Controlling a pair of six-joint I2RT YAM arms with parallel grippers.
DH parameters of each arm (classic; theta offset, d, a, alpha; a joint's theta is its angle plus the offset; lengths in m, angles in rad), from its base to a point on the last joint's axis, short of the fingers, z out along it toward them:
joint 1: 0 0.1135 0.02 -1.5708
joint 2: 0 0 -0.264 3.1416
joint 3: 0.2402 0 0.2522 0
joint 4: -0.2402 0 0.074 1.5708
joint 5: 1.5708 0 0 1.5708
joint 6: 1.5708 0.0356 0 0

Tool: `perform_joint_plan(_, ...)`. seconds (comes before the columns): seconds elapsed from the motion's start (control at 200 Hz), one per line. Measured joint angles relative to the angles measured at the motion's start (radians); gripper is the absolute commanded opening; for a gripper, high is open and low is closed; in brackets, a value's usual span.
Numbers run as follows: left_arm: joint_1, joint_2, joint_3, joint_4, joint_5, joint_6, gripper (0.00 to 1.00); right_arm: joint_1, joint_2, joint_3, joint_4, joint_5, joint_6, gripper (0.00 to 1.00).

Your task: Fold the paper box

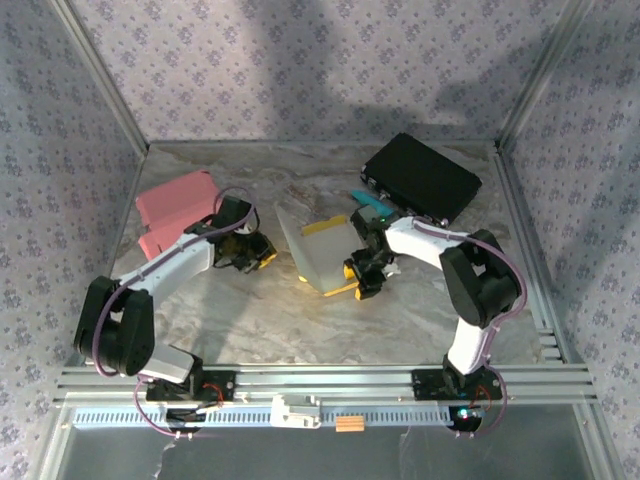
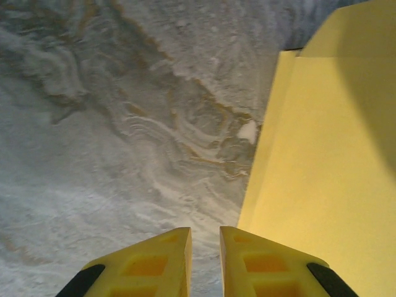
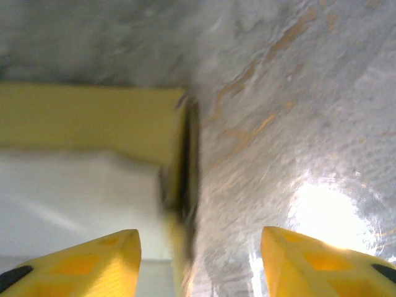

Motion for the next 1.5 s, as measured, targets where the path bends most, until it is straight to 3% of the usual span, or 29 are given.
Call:
perform_joint_plan(0.26, -0.021, 0.013, 0.059, 0.028, 0.009, -0.007, 0.21, -0.002, -0.138, 0.137, -0.08, 0.103, -0.136, 0.66)
perform_joint_plan(0.425, -0.021, 0.034, 0.069, 0.046, 0.028, -0.021, 0.21, 0.022, -0.187, 0.306, -0.041, 0.208, -0.476, 0.61)
perform_joint_plan(0.58, -0.021, 0.041, 0.07, 0.067, 0.043, -0.026, 0.23, 0.113, -0.183, 0.42, -0.016, 0.166, -0.826, 0.59)
perform_joint_plan(0.745, -0.021, 0.053, 0.07, 0.117, 0.068, -0.043, 0.25, 0.215, -0.094, 0.562, -0.096, 0.103, -1.044, 0.56)
perform_joint_plan(1.014, -0.001, 0.105, 0.075, 0.182, 0.107, -0.061, 0.26, 0.261, 0.105, 0.703, -0.228, 0.115, -1.144, 0.48)
perform_joint_plan(1.179, 0.001, 0.106, 0.075, 0.188, 0.11, -0.067, 0.26, 0.26, 0.172, 0.771, -0.275, 0.129, -1.153, 0.37)
perform_joint_plan(1.499, 0.021, 0.071, 0.115, 0.079, 0.061, -0.031, 0.29, 0.257, 0.188, 0.85, -0.299, 0.155, -1.104, 0.03)
